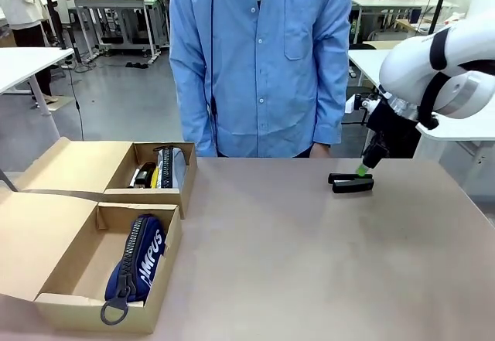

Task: Place items inside the box.
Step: Pick up a Pencil pouch or Stapler and place it inside the Mailer Box closest to the robot.

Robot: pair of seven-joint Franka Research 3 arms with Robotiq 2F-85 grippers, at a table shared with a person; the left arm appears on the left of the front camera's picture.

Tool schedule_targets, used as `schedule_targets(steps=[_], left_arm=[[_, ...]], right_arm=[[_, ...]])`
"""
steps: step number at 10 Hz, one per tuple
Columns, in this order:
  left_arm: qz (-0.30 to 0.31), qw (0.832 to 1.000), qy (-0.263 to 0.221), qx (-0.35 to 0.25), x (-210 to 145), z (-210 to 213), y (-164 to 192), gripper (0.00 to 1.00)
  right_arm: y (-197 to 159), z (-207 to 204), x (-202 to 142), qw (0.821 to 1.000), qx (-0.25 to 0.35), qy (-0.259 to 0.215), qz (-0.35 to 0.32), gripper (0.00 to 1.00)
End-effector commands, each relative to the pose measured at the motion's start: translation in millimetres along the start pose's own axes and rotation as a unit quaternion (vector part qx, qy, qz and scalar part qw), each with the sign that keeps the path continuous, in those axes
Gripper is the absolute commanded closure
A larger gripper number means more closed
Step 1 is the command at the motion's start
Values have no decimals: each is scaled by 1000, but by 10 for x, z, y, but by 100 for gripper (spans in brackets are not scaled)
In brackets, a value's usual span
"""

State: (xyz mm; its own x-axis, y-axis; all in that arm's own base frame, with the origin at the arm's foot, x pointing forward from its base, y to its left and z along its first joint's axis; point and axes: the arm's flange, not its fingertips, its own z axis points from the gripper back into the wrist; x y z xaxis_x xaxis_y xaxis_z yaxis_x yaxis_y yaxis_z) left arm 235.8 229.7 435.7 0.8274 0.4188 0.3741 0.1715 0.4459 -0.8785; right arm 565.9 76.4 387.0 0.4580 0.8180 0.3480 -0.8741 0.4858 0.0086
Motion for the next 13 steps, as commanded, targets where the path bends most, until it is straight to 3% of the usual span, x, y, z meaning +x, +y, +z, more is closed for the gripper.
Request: schedule_targets(steps=[1, 4, 8, 13], left_arm=[[-9, 1000, -8, -12, -5, -9, -1, 0], [-9, 1000, -8, -12, -5, -9, -1, 0], [-9, 1000, -8, -12, -5, -9, -1, 0], [-9, 1000, -8, -12, -5, -9, -1, 0]], right_arm=[[-461, -304, -11, 998, -35, -25, 54, 0], [-616, -557, -54, 994, 36, -17, 107, 0], [-662, -831, -150, 981, 84, 27, 171, 0], [-661, -1050, -257, 979, 90, 10, 183, 0]])
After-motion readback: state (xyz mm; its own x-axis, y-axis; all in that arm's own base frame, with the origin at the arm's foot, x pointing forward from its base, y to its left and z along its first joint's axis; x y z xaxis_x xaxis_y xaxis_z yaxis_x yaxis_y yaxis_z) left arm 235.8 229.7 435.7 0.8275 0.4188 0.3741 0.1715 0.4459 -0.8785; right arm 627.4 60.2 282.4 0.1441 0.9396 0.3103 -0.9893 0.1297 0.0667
